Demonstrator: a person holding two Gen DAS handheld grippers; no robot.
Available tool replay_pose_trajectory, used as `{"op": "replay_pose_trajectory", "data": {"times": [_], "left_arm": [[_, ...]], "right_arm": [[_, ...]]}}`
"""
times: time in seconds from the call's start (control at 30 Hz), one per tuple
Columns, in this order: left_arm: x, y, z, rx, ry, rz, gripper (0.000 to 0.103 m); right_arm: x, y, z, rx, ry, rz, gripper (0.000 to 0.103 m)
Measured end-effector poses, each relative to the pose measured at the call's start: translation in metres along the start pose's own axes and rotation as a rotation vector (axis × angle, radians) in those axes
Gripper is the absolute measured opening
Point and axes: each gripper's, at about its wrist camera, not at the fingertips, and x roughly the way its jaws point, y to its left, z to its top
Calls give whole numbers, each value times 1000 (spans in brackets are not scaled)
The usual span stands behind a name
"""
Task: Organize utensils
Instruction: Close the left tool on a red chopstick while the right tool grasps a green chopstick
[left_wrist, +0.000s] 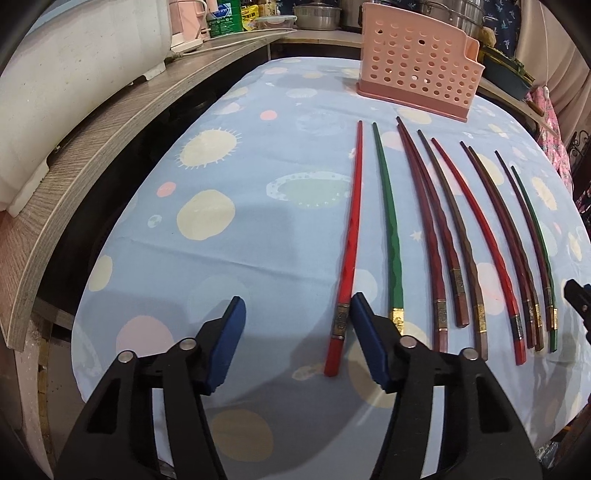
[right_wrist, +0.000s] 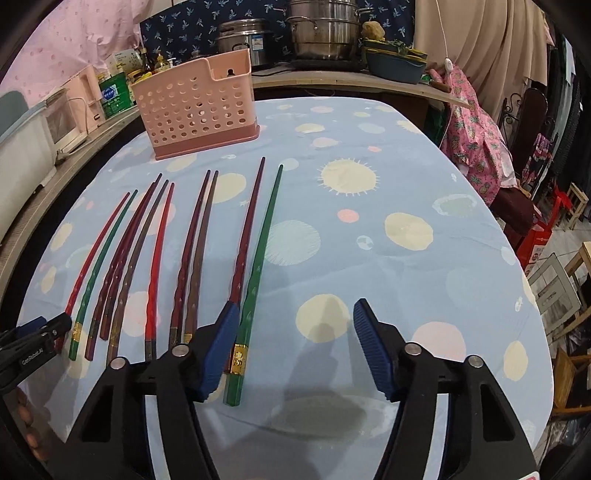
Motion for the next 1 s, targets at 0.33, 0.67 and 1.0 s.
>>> {"op": "replay_pose_trajectory", "data": {"times": [0.33,0.67,1.0], "left_arm": [[2,1,2,-10,5,-2,56],[0,-1,0,-2,7,-12,51],[-8,-12,-8,31,14,-68,12]], "right_arm": [[10,8,0,-17,29,24,45],[3,15,-18,-69,26,14,35],[-6,2,-24,-59,37,32,7]]}}
